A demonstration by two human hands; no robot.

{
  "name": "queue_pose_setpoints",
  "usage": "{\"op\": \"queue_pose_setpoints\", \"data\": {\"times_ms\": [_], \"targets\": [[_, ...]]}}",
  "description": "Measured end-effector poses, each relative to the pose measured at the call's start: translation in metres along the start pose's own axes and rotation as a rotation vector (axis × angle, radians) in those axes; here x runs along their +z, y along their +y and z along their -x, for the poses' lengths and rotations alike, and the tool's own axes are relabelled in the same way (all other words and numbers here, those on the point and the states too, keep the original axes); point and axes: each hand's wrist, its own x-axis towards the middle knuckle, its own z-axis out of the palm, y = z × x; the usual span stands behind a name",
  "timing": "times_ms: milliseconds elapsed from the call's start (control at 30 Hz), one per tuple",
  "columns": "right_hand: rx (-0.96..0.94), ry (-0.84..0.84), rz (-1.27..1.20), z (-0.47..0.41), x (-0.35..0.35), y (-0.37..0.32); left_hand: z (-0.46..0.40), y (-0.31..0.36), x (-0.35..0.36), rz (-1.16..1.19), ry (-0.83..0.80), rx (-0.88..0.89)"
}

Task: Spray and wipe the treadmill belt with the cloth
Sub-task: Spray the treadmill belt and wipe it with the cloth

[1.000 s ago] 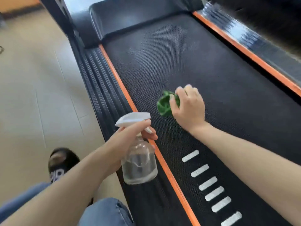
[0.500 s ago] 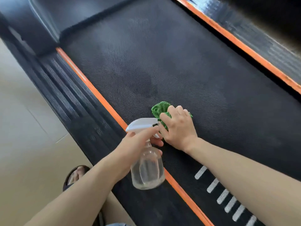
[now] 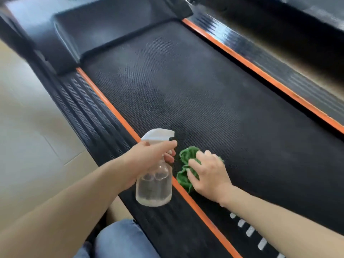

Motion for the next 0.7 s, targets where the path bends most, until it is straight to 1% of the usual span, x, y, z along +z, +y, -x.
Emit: {"op": "queue_pose_setpoints", "data": {"times_ms": [67,133,200,300,433,533,633,700], "targets": [[-0.005,-0.004,-0.004,0.06,-0.012,0.015,0.008,0.005,0.009,-0.034,0.048,0.023],[0.008,-0.016,0.015,0.105,-0.02,0.031,0.011,0.01,0.016,-0.007,0.102,0.025],[0.039,-0.018,0.027,0.127,-0.023,0.039,0.013,0.013,0.022,0.01,0.116,0.033],[0.064,0.019,0.029,0.133,-0.022,0.04,0.013,0.012,0.034,0.032,0.149,0.054],[-0.01,0.052,0.051,0.125,-0.019,0.045,-0.001,0.005,0.045,0.017,0.243,0.049],[-0.053,0.074,0.066,0.097,-0.016,0.055,-0.006,0.011,0.048,-0.003,0.259,0.067],[-0.025,0.119,0.066,0.038,-0.005,0.069,-0.011,0.021,0.048,0.0,0.292,0.116],[0.052,0.133,0.086,-0.015,0.005,0.082,-0.017,0.028,0.045,0.006,0.306,0.145]]}}
